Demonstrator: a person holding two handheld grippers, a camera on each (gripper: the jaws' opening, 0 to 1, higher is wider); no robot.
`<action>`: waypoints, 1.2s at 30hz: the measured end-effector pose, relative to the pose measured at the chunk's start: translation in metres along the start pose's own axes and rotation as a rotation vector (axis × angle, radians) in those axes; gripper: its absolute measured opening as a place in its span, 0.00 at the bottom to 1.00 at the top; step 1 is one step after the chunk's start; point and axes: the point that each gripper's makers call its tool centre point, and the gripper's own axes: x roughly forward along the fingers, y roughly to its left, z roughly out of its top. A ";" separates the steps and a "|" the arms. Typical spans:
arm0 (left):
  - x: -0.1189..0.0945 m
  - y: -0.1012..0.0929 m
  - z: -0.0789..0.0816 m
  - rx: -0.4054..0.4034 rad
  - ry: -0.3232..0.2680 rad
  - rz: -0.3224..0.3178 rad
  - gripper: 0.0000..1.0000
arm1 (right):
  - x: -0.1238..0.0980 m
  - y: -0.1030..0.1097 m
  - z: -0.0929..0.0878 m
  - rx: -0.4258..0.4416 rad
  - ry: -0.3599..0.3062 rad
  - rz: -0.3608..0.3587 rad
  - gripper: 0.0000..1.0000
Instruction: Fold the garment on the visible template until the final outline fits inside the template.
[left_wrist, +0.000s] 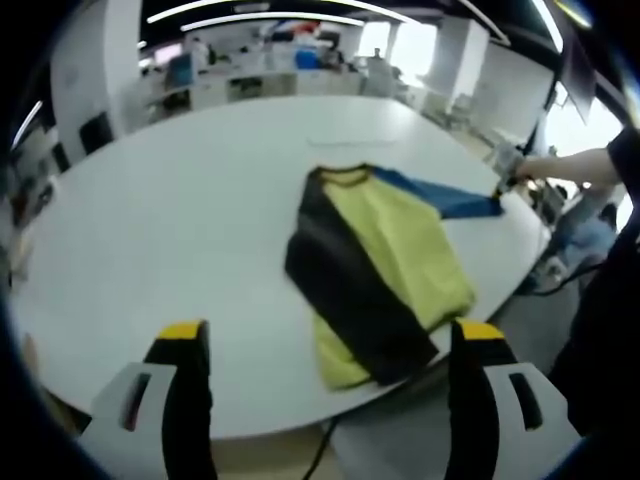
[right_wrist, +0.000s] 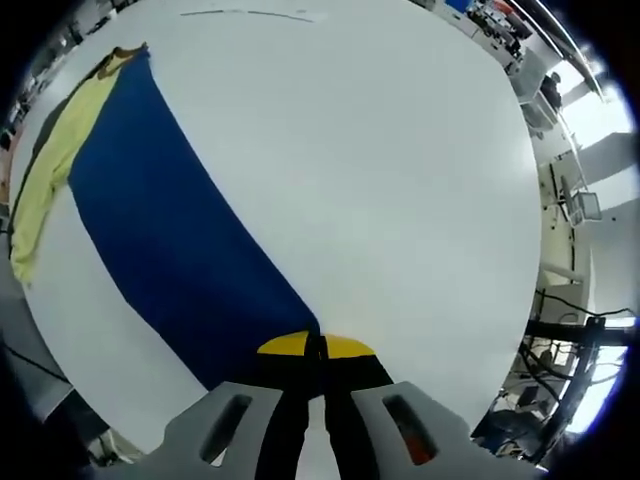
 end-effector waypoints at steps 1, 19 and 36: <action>0.000 0.000 0.000 0.000 -0.001 -0.001 0.95 | -0.002 0.003 -0.002 0.003 -0.004 -0.001 0.02; 0.004 -0.006 0.003 0.017 -0.010 -0.035 0.95 | -0.025 -0.003 -0.013 0.043 -0.058 -0.053 0.03; 0.005 -0.008 0.008 0.027 -0.030 -0.062 0.95 | -0.063 -0.001 -0.017 0.036 -0.151 -0.132 0.02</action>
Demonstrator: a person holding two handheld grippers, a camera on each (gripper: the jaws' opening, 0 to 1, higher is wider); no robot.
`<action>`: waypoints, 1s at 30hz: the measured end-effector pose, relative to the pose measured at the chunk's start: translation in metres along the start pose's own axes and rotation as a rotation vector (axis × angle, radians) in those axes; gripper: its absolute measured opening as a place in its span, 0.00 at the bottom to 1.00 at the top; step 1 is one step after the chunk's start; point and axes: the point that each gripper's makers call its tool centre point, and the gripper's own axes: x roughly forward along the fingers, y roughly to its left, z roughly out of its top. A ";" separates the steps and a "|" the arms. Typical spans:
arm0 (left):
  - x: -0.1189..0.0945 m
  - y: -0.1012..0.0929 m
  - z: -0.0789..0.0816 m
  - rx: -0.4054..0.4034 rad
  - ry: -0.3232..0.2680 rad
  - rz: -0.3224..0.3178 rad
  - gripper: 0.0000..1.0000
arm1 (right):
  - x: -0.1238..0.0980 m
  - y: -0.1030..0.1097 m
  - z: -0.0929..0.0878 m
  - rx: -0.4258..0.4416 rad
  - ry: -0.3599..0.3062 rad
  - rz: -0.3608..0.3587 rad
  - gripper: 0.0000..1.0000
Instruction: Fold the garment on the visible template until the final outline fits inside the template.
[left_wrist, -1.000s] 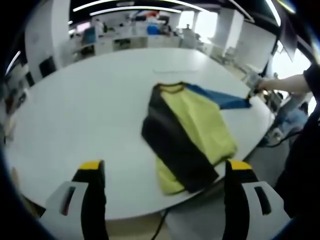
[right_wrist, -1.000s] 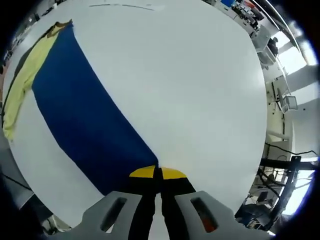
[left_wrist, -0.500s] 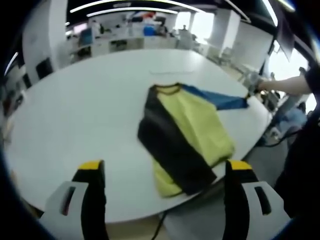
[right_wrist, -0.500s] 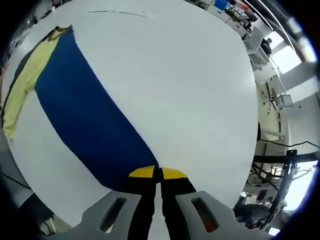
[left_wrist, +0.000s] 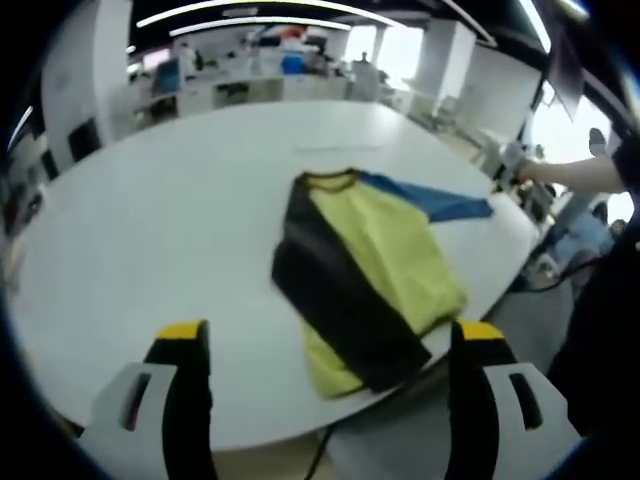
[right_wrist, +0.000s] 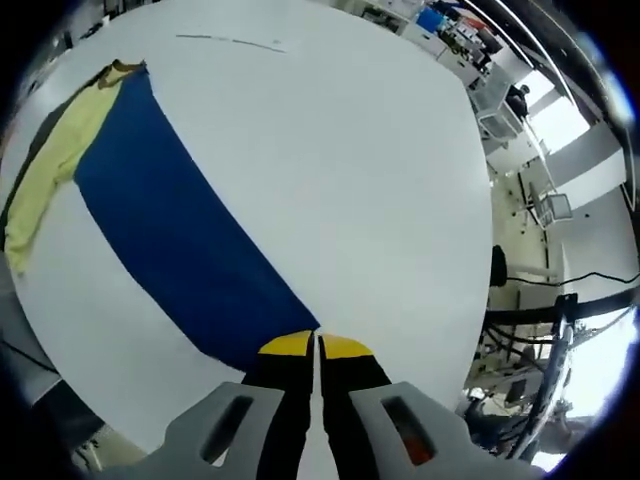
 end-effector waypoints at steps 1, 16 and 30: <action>0.000 0.000 0.001 0.002 -0.004 -0.003 0.95 | -0.009 0.006 0.005 0.000 -0.036 -0.008 0.03; -0.006 -0.001 0.014 0.040 -0.057 -0.048 0.96 | -0.063 0.066 0.027 0.001 -0.183 0.003 0.24; -0.019 0.012 0.020 0.032 -0.097 -0.041 0.97 | -0.109 0.102 0.053 0.169 -0.381 0.069 0.41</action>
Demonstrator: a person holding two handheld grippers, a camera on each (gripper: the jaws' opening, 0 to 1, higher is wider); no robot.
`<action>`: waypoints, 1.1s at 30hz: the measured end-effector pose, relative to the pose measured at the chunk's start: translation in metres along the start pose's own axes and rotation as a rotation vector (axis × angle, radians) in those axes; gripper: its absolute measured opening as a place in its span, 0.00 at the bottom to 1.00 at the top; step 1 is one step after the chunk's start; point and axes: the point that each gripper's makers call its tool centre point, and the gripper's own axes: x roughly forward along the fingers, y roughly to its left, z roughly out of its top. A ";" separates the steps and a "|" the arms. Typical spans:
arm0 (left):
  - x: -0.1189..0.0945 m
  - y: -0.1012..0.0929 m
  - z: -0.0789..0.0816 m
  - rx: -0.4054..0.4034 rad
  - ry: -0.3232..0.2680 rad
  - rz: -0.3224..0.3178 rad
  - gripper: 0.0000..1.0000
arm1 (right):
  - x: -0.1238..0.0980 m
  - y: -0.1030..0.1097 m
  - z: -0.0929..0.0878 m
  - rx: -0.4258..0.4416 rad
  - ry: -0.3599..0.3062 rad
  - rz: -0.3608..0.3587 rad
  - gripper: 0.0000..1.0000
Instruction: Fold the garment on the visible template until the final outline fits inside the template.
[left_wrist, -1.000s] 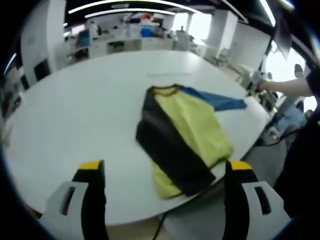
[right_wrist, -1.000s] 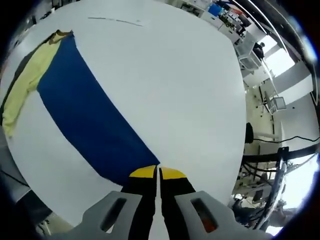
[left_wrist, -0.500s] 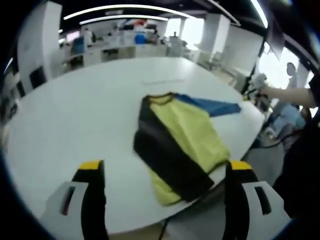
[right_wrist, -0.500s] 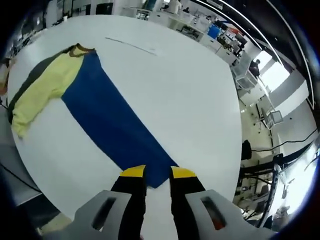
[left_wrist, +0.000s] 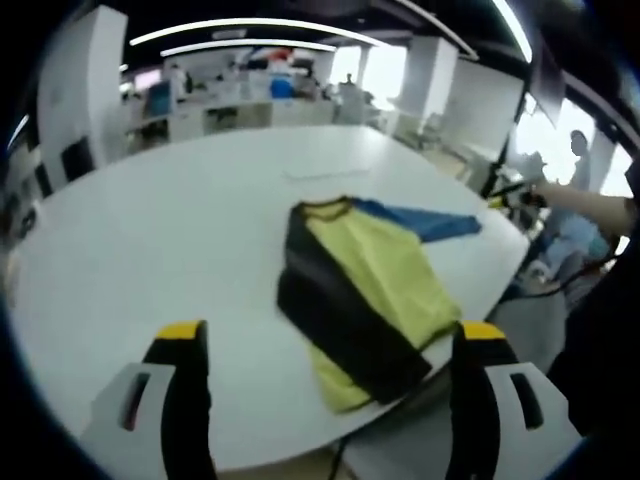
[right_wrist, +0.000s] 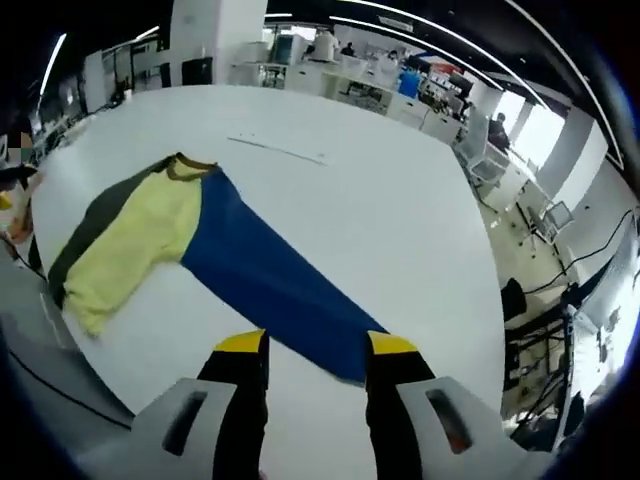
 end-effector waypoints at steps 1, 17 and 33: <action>0.000 0.000 -0.001 0.002 0.005 0.000 0.97 | -0.002 0.004 0.003 0.027 -0.019 0.010 0.42; -0.004 0.006 0.012 -0.041 -0.039 -0.002 0.97 | -0.046 0.068 0.040 0.218 -0.263 0.141 0.68; -0.018 -0.005 -0.017 -0.054 -0.012 -0.007 0.99 | -0.084 0.115 0.042 0.228 -0.362 0.210 0.84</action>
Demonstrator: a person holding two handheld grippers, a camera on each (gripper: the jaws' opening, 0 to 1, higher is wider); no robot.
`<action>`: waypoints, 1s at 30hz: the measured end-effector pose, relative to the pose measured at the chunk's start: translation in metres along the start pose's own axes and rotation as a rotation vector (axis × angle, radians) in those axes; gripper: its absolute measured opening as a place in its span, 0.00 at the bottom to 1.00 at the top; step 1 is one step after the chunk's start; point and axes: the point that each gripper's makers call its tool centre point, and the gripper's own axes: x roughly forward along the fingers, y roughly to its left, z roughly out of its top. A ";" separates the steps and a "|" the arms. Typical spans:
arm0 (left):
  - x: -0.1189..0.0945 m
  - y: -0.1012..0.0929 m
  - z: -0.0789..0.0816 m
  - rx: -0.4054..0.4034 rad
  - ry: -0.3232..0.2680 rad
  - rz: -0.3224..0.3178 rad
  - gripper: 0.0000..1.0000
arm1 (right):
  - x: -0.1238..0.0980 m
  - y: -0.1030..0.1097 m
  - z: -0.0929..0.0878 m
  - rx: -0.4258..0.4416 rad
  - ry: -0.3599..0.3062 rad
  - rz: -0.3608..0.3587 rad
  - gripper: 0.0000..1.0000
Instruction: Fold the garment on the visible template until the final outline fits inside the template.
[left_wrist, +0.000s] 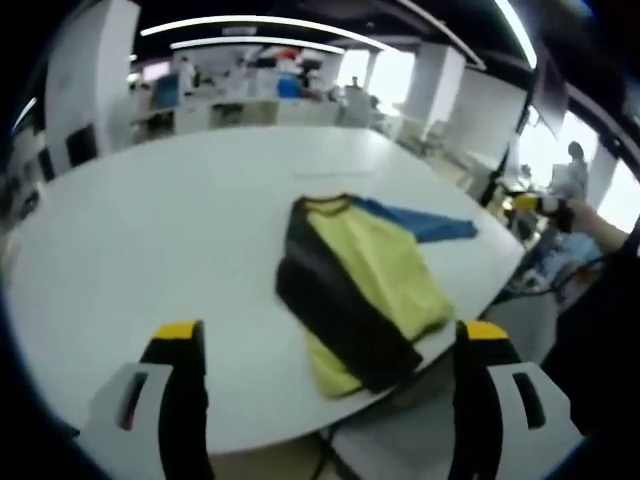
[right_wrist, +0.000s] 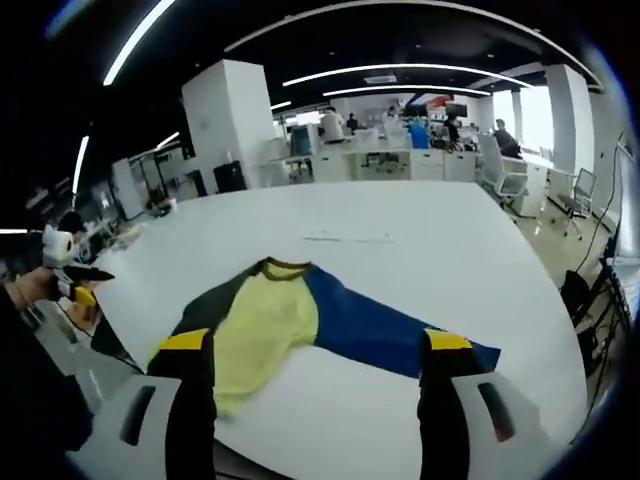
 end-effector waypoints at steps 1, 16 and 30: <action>-0.001 0.000 -0.001 0.000 -0.001 0.000 0.99 | -0.001 0.001 -0.001 0.004 0.001 0.000 0.84; -0.015 -0.004 -0.017 -0.009 0.007 -0.004 0.99 | -0.023 0.017 -0.024 0.008 0.023 0.032 0.94; -0.016 -0.008 -0.030 -0.012 0.039 -0.013 0.99 | -0.039 0.023 -0.044 0.039 0.016 0.076 1.00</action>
